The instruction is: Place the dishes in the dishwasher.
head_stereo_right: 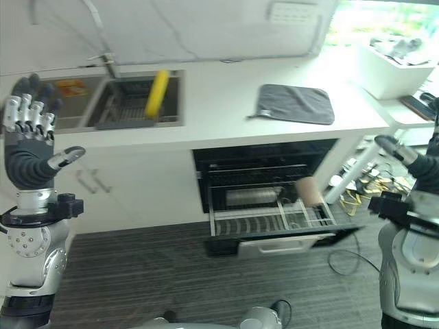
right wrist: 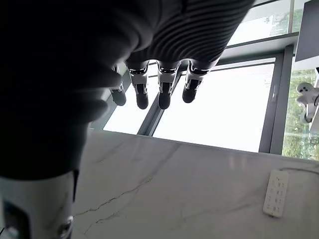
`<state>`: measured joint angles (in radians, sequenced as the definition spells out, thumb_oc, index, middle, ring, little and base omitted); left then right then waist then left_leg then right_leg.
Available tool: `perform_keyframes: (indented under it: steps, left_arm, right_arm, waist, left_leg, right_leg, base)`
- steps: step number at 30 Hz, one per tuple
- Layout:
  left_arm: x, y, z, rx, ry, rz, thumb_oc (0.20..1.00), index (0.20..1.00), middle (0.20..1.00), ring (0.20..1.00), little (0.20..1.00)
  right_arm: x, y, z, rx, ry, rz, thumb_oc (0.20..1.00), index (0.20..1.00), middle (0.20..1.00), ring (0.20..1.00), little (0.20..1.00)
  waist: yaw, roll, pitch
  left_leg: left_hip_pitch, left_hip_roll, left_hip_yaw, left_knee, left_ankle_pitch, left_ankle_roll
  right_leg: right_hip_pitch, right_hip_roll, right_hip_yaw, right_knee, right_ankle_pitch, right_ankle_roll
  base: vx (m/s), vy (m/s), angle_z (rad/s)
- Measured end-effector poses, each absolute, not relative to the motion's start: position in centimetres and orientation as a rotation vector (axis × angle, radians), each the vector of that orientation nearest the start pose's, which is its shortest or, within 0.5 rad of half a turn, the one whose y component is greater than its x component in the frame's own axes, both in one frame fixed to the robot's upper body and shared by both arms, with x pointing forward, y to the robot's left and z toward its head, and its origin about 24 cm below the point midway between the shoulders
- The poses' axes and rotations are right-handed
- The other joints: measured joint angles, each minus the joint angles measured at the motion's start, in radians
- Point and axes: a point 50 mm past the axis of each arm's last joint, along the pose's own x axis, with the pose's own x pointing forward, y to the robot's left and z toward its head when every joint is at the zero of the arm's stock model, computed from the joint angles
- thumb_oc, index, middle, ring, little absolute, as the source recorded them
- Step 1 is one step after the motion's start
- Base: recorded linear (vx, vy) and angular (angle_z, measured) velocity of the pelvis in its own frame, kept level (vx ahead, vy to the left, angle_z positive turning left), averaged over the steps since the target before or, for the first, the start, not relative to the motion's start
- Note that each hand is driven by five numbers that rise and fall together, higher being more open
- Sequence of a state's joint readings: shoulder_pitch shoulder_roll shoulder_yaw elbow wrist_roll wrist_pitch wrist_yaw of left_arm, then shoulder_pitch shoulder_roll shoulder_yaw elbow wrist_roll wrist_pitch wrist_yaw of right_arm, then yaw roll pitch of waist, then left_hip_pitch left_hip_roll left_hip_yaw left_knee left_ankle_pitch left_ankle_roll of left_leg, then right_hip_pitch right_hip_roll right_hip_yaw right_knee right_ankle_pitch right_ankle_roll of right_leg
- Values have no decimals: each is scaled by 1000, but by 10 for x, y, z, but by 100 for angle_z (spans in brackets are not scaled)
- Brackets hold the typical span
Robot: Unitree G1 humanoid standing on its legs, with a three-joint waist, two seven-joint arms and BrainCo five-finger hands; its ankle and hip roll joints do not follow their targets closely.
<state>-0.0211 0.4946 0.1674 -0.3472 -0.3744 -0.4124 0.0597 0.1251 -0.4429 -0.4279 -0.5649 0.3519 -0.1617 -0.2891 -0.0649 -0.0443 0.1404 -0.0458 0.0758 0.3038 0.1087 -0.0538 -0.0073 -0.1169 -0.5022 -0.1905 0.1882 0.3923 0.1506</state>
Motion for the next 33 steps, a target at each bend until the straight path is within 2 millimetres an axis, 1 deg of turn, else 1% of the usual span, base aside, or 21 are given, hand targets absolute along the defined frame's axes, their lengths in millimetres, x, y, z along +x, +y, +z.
perform_keyframes:
  steps: [1, 2, 3, 4, 5, 6, 7, 9, 10, 11, 13, 16, 20, 21, 23, 25, 27, 28, 29, 31, 33]
  left_arm:
    - [220, 232, 194, 127, -809, 18, 1000, 1000, 1000, 1000, 1000]
    - [220, 232, 196, 155, -800, 0, 1000, 1000, 1000, 1000, 1000]
    - [222, 231, 195, 154, -786, -4, 1000, 1000, 1000, 1000, 1000]
    - [223, 231, 195, 152, -777, -7, 1000, 1000, 1000, 1000, 1000]
    - [225, 229, 195, 131, -779, -8, 1000, 1000, 1000, 1000, 1000]
    - [227, 228, 197, 111, -787, -13, 1000, 1000, 1000, 1000, 1000]
    - [226, 229, 199, 115, -791, -10, 1000, 1000, 1000, 1000, 1000]
    - [226, 225, 196, 107, -780, -31, 1000, 1000, 1000, 1000, 1000]
    - [227, 222, 194, 107, -770, -42, 1000, 1000, 1000, 1000, 1000]
    - [227, 222, 193, 108, -766, -46, 1000, 1000, 1000, 1000, 1000]
    - [227, 222, 194, 115, -767, -44, 1000, 1000, 1000, 1000, 1000]
    - [225, 223, 199, 117, -785, -22, 1000, 1000, 1000, 1000, 1000]
    - [224, 225, 195, 107, -769, -2, 1000, 1000, 1000, 1000, 1000]
    - [224, 224, 194, 95, -768, 3, 1000, 1000, 1000, 1000, 1000]
    - [223, 224, 192, 92, -762, 4, 1000, 1000, 1000, 1000, 1000]
    - [222, 224, 189, 101, -748, -10, 1000, 1000, 1000, 1000, 1000]
    - [221, 225, 188, 98, -748, -7, 1000, 1000, 1000, 1000, 1000]
    - [221, 225, 188, 95, -748, 0, 1000, 1000, 1000, 1000, 1000]
    - [221, 225, 188, 94, -749, 0, 1000, 1000, 1000, 1000, 1000]
    - [222, 224, 186, 90, -739, 0, 1000, 1000, 1000, 1000, 1000]
    - [224, 221, 180, 81, -720, -14, 1000, 1000, 1000, 1000, 1000]
  right_arm:
    - [182, -272, 202, -111, -731, -443, 1000, 1000, 1000, 1000, 1000]
    - [190, -264, 208, -97, -759, -402, 1000, 1000, 1000, 1000, 1000]
    - [193, -261, 213, -102, -780, -385, 1000, 1000, 1000, 1000, 1000]
    - [194, -261, 214, -116, -783, -385, 1000, 1000, 1000, 1000, 1000]
    - [192, -263, 214, -140, -780, -384, 1000, 1000, 1000, 1000, 1000]
    - [189, -266, 212, -167, -763, -387, 1000, 1000, 1000, 1000, 1000]
    - [188, -267, 214, -194, -761, -382, 1000, 1000, 1000, 1000, 1000]
    - [185, -272, 221, -227, -787, -397, 1000, 1000, 1000, 1000, 1000]
    - [185, -272, 222, -231, -790, -392, 1000, 1000, 1000, 1000, 1000]
    - [185, -272, 222, -227, -793, -389, 1000, 1000, 1000, 1000, 1000]
    - [186, -271, 222, -205, -794, -383, 1000, 1000, 1000, 1000, 1000]
    - [200, -264, 215, -168, -764, -354, 1000, 1000, 1000, 1000, 1000]
    - [203, -266, 213, -182, -743, -349, 1000, 1000, 1000, 1000, 1000]
    - [203, -267, 213, -184, -741, -350, 1000, 1000, 1000, 1000, 1000]
    - [205, -267, 213, -201, -716, -336, 1000, 1000, 1000, 1000, 1000]
    - [206, -267, 213, -203, -700, -321, 1000, 1000, 1000, 1000, 1000]
    - [208, -266, 211, -205, -679, -286, 1000, 1000, 1000, 1000, 1000]
    - [210, -265, 211, -203, -673, -245, 1000, 1000, 1000, 1000, 1000]
    - [210, -264, 212, -211, -670, -220, 1000, 1000, 1000, 1000, 1000]
    - [211, -263, 211, -212, -660, -178, 1000, 1000, 1000, 1000, 1000]
    - [210, -262, 215, -237, -665, -157, 1000, 1000, 1000, 1000, 1000]
  waist:
    - [1, -11, -8]
    - [14, -11, -8]
    - [12, 8, -3]
    - [5, 22, 4]
    - [-6, 34, 12]
    - [-23, 37, 14]
    - [-28, 25, 11]
    - [-32, 10, 3]
    - [-30, 8, 2]
    - [-27, 6, 1]
    - [-22, 20, 2]
    - [-24, 40, -1]
    - [-21, 84, -9]
    - [-18, 88, -8]
    - [-7, 70, 1]
    - [-19, 64, 4]
    - [-24, 60, 6]
    - [-16, 59, 7]
    - [-20, 60, 7]
    - [-50, 61, 8]
    - [-63, 63, 7]
  left_leg:
    - [10, -23, 17, -31, 16, 37]
    - [13, -37, 50, -74, 41, 50]
    - [15, -28, 61, -92, 51, 67]
    - [22, -22, 56, -110, 59, 80]
    - [35, -16, 40, -139, 72, 87]
    - [45, -15, 28, -159, 86, 84]
    - [52, -29, 33, -162, 85, 83]
    - [50, -61, 32, -165, 83, 80]
    - [49, -73, 32, -164, 83, 80]
    - [49, -87, 32, -161, 82, 79]
    - [49, -80, 31, -158, 81, 69]
    - [47, -51, 37, -158, 98, 44]
    - [48, -28, 40, -155, 120, 12]
    - [32, -21, 37, -126, 120, 4]
    - [-1, 1, 42, -46, 91, -30]
    - [-2, 108, 92, -58, 88, -41]
    - [38, 169, 26, -140, 125, -98]
    - [65, 204, -40, -168, 141, -124]
    - [68, 234, -70, -173, 148, -135]
    - [59, 288, -39, -176, 155, -146]
    - [21, 326, 35, -163, 156, -146]
  right_leg:
    - [-13, 6, -48, -10, 32, -37]
    - [-22, 31, -116, -44, 73, -87]
    - [-22, 82, -154, -15, -6, -26]
    - [-11, 148, -167, 22, -130, 0]
    - [1, 230, -145, 80, -273, 16]
    - [21, 309, -147, 102, -355, -7]
    - [30, 361, -152, 93, -399, -24]
    - [36, 411, -140, 54, -451, -44]
    - [51, 425, -121, 17, -454, -54]
    - [83, 434, -116, -52, -451, -61]
    - [126, 450, -121, -139, -418, -68]
    - [151, 490, -110, -205, -385, -90]
    - [184, 521, -121, -262, -371, -117]
    - [184, 523, -123, -255, -375, -132]
    - [185, 512, -124, -244, -372, -161]
    - [190, 511, -138, -248, -375, -178]
    - [199, 514, -102, -254, -375, -162]
    - [198, 514, -58, -254, -385, -134]
    - [198, 510, -37, -252, -380, -128]
    - [225, 497, -28, -266, -367, -132]
    - [245, 459, -41, -276, -369, -102]
  base:
    - [-22, 359, -33]
    - [13, 329, -57]
    - [-1, 305, -58]
    - [-20, 234, -24]
    - [-24, 131, 22]
    - [-19, 87, 21]
    - [-29, 40, 24]
    - [-49, -42, 7]
    - [-50, -102, 11]
    - [-74, -134, 8]
    - [-88, -154, -1]
    - [-93, -268, -12]
    - [-96, -252, 4]
    - [-69, -143, 7]
    - [-42, -37, -1]
    - [76, 81, 11]
    - [185, 164, -29]
    - [201, 190, -80]
    - [191, 209, -83]
    - [213, 284, -32]
    - [296, 432, 15]
